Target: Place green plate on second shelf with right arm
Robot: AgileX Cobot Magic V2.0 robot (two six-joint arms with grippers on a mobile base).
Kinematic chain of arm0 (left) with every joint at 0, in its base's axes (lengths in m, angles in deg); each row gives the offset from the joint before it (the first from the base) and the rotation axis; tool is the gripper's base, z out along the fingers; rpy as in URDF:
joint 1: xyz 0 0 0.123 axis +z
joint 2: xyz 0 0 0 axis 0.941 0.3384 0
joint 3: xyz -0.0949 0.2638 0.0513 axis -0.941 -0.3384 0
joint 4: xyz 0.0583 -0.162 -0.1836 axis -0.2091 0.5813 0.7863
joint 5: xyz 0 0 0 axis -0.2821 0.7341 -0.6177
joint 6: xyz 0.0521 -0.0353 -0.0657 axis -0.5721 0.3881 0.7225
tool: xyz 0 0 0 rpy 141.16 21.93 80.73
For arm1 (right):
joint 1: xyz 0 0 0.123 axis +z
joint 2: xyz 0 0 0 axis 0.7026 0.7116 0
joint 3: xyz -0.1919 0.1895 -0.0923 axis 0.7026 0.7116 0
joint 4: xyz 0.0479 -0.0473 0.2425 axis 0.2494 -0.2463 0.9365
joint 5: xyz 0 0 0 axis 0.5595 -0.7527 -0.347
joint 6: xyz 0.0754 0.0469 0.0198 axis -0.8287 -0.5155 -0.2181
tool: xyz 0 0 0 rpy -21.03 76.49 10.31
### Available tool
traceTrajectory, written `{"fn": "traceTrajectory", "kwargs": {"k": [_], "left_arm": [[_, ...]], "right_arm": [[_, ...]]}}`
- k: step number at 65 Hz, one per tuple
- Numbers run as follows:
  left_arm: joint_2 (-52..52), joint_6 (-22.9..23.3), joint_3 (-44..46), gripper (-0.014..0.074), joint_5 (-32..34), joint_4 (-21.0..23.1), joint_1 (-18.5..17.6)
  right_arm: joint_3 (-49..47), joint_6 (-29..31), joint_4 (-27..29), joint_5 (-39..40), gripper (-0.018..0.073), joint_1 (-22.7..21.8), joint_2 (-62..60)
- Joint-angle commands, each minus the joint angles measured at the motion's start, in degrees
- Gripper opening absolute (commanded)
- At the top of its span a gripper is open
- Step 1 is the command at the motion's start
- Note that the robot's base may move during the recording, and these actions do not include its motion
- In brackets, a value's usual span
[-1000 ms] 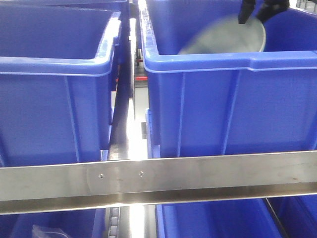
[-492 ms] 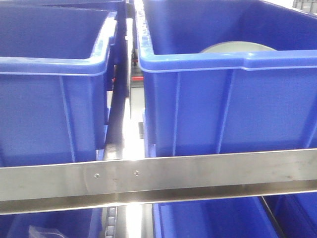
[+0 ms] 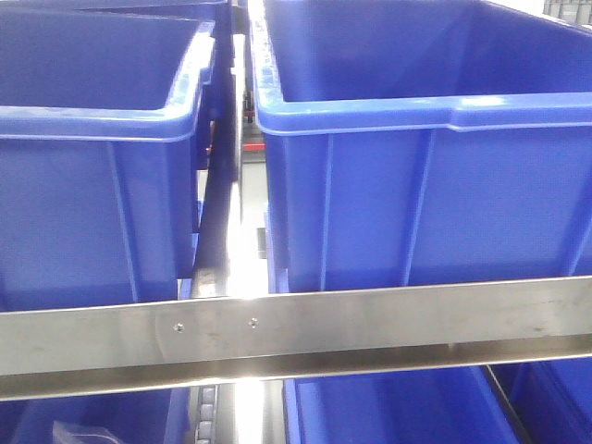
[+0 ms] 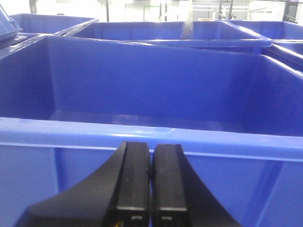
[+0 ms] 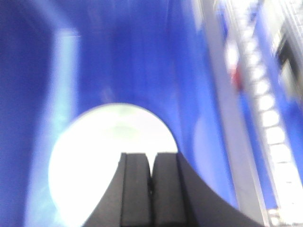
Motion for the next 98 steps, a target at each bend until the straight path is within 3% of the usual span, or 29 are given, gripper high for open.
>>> {"fn": "traceTrajectory", "kwargs": {"k": [1,21,29,40,47,63,77,98], "left_arm": [[-0.9,0.4,-2.4,0.013,4.6,0.4,0.1],[-0.9,0.4,-2.4,0.013,4.6,0.4,0.1],[-0.6,0.4,-2.4,0.013,4.6,0.4,0.0],[-0.6,0.4,-2.4,0.013,4.6,0.4,0.0],[-0.6,0.4,-2.4,0.013,4.6,0.4,0.0],[-0.6,0.4,-2.4,0.013,4.6,0.4,0.0],[-0.6,0.4,-2.4,0.013,4.6,0.4,0.0],[-0.6,0.4,-2.4,0.013,4.6,0.4,0.0]], "right_arm": [[5.4,0.4,-1.3,4.6,0.0056,-0.4,-10.0],[20.5,0.3,-0.2,7.2,0.0056,-0.4,-55.0],[15.4,0.3,0.4,6.1,0.0056,-0.3,-49.3],[18.8,0.3,-1.2,7.2,0.0056,1.2,-49.9],[21.2,2.0,2.2,10.8,0.0056,1.2,-49.7],[36.3,18.6,5.7,24.4,0.0056,1.0,-49.8],[49.1,19.4,13.9,39.8,0.0056,-4.0,-50.0],[62.8,19.3,15.5,47.3,0.0056,-6.4,-53.7]]}}
